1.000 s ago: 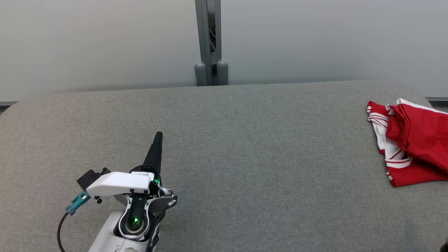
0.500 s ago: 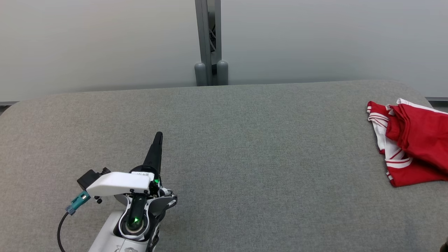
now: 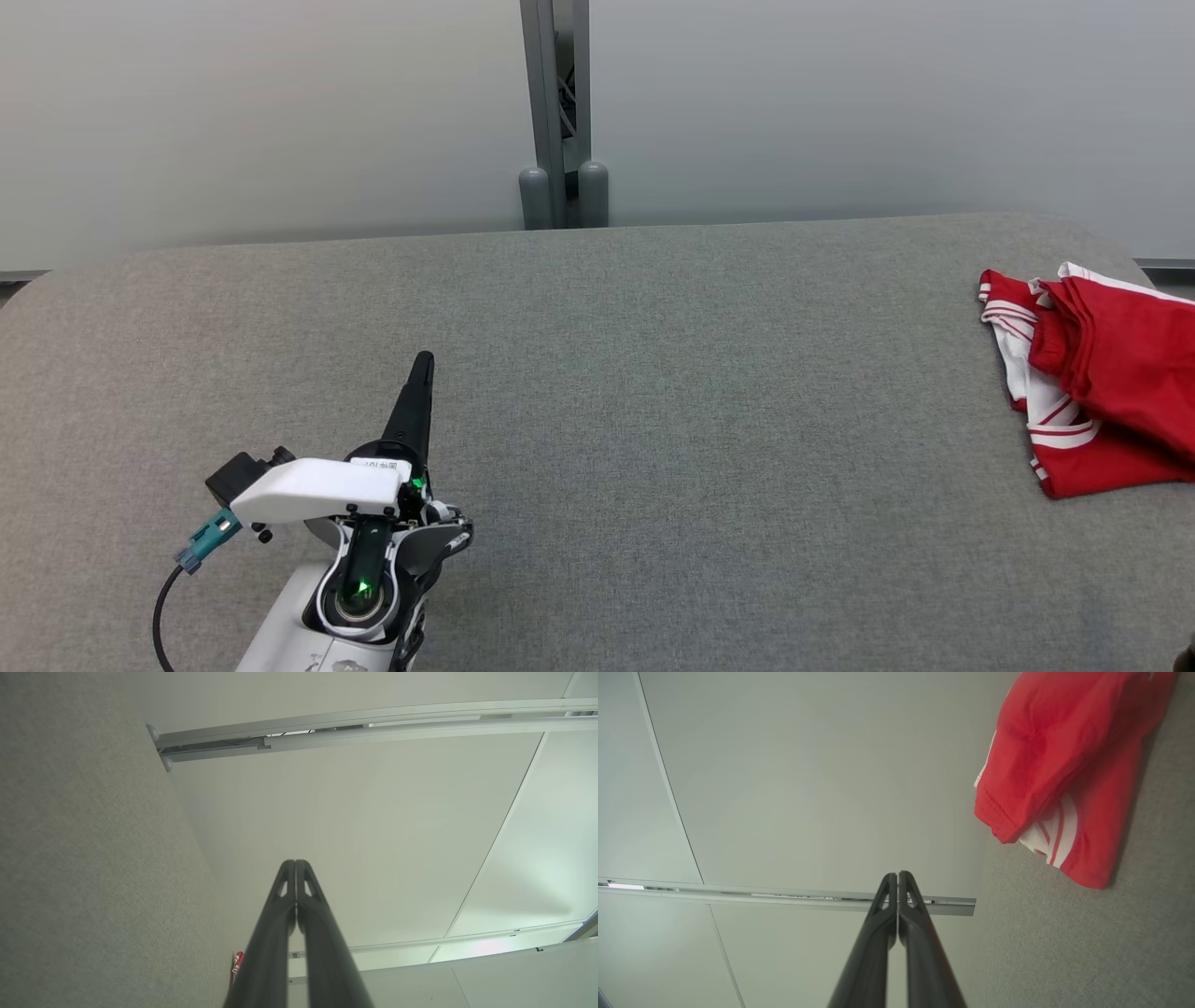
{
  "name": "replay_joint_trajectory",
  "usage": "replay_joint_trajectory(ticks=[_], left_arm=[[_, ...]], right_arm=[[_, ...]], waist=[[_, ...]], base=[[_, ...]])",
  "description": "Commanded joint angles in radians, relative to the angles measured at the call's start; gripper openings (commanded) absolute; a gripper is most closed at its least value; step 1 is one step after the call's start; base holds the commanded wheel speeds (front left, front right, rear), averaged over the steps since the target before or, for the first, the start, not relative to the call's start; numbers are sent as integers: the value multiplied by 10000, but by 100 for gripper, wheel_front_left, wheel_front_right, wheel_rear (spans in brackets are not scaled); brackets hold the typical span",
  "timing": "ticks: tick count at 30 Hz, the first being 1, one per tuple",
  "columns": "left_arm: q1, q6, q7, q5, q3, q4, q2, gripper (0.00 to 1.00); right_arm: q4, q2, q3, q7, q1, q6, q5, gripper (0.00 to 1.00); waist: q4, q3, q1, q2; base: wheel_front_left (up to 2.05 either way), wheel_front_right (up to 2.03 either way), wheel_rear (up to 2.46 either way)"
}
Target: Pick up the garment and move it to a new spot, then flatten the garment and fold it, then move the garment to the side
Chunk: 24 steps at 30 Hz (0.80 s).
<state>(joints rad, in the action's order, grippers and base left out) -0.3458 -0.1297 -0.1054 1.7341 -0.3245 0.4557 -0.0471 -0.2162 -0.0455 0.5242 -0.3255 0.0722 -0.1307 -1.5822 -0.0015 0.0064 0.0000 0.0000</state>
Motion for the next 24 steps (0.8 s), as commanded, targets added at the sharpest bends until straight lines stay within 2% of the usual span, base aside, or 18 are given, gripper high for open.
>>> replay_joint_trajectory(ticks=[1,24], left_arm=[[-122,-44,26,-16,9,0,-59,0],[-122,-44,26,-16,10,-1,-59,0]], right_arm=[[-27,-89,19,-13,52,0,-45,0],[-27,-90,17,-12,51,0,-44,0]], waist=[[0,0,0,0],[0,0,0,0]], base=[[0,0,0],[0,0,0]])
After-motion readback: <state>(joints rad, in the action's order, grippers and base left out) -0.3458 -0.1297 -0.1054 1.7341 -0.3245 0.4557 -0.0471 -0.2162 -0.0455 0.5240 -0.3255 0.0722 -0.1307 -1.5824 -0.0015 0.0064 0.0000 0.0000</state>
